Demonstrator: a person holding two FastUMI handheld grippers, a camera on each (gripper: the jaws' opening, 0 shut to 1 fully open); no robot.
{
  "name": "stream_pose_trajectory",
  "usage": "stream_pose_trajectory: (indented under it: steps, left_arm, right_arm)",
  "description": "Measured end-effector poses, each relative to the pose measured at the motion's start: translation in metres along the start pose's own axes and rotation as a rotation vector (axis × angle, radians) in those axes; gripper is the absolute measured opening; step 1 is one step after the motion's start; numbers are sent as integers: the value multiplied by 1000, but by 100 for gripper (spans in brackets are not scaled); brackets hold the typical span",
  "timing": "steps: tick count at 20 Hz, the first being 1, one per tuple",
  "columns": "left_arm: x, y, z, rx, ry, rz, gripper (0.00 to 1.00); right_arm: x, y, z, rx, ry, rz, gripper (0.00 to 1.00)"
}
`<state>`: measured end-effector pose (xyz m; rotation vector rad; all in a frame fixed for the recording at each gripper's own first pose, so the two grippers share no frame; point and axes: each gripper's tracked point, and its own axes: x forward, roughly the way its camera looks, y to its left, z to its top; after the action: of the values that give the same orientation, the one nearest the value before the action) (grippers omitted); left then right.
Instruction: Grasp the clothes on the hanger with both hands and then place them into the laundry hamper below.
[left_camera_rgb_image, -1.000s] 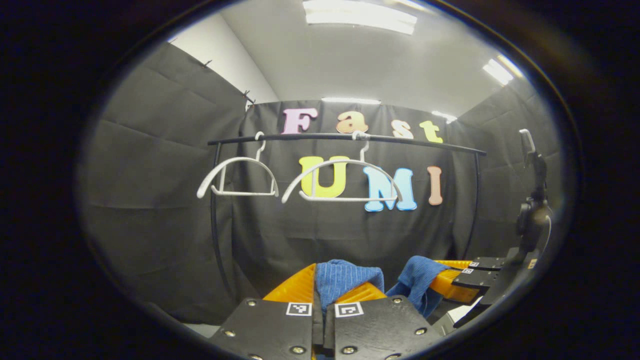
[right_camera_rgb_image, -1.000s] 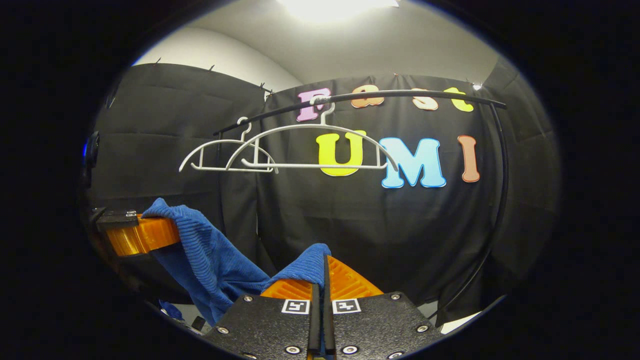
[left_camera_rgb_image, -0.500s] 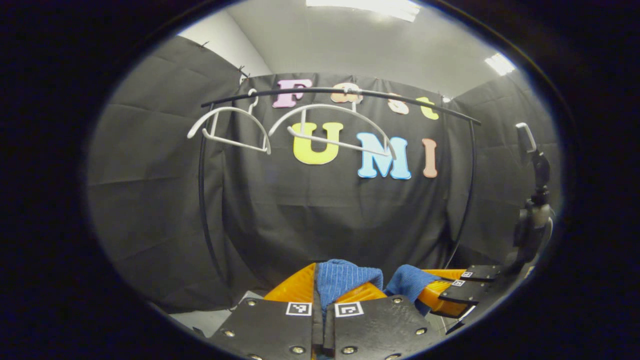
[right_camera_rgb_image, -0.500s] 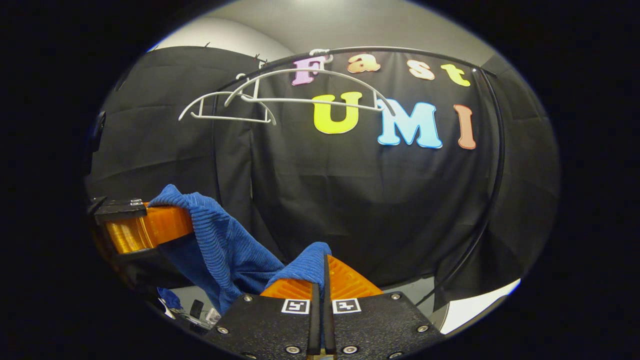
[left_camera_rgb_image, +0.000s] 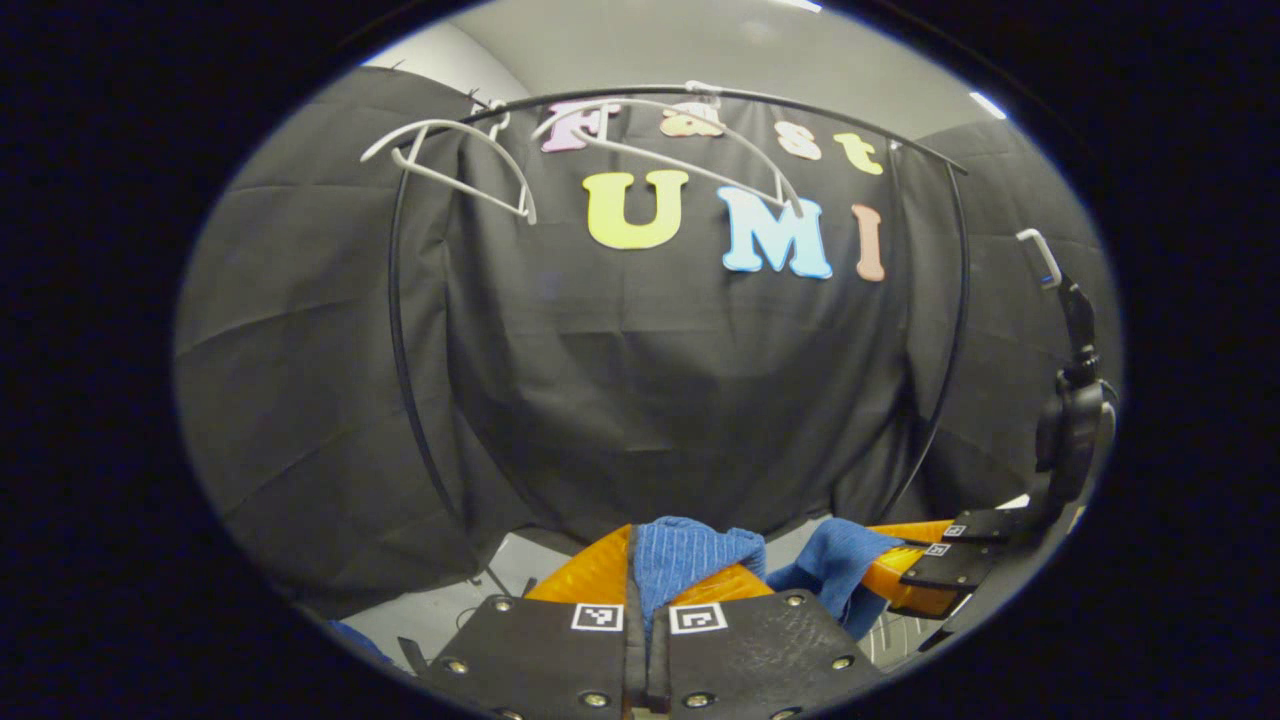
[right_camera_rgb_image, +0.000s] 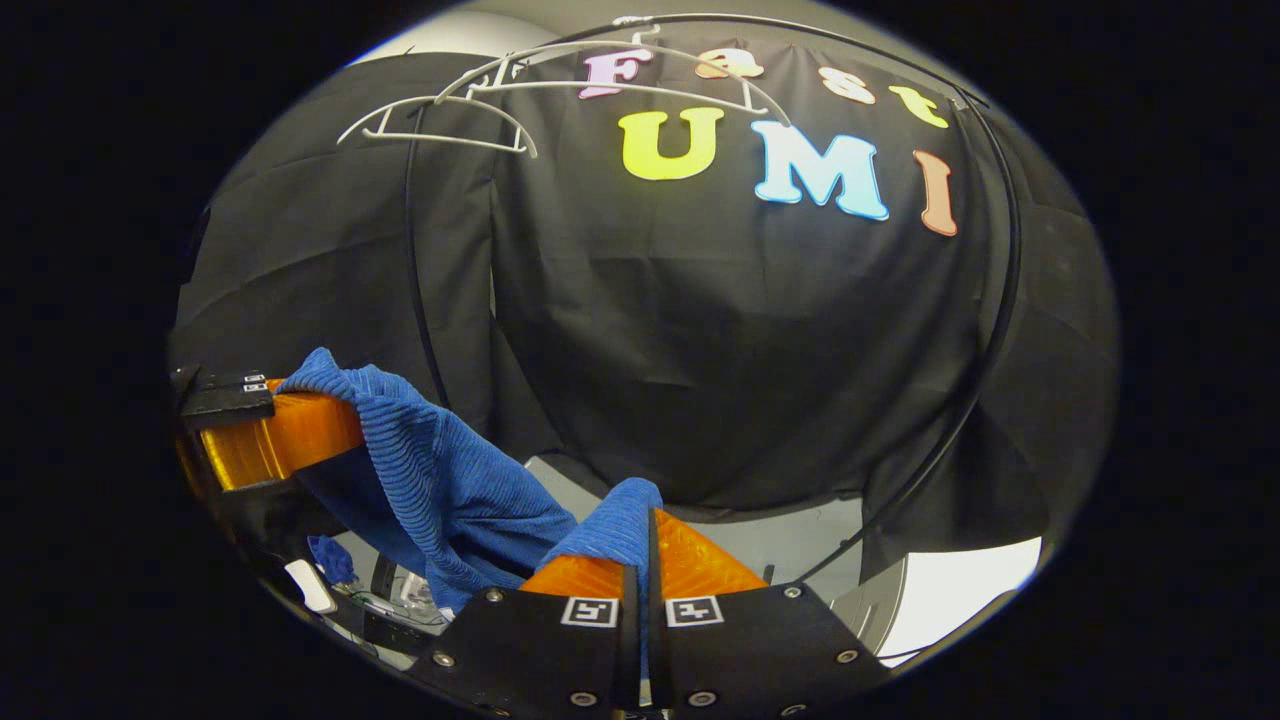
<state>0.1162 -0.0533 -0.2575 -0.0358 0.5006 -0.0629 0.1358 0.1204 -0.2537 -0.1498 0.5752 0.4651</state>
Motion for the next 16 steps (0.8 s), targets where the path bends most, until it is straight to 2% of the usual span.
stream_pose_trajectory:
  steps: [1, 3, 5, 6, 13, 15, 16]
  left_arm:
    - [1, 0, -14, 5, 21, 3, 7]
    - [0, 3, -34, 16, 65, 7, 0]
    - [-3, 3, -53, 20, 104, 6, 7]
    - [-4, 1, -63, 19, 126, 6, 2]
    - [-5, 2, -137, 23, 297, 14, 3]
    - [-5, 4, -159, 26, 352, 15, 9]
    - [-10, 6, -169, 20, 383, 13, 6]
  right_arm:
    - [-1, 1, -9, -1, 22, 3, 4]
    - [1, 2, -24, -2, 56, 3, 4]
    - [5, 1, -30, 1, 84, 0, 3]
    - [6, 0, -37, 2, 99, -4, 4]
    - [7, -6, -78, 5, 210, -9, 8]
    - [3, -5, -83, 6, 231, -12, 11]
    - [1, -2, -82, 14, 226, -5, 12]
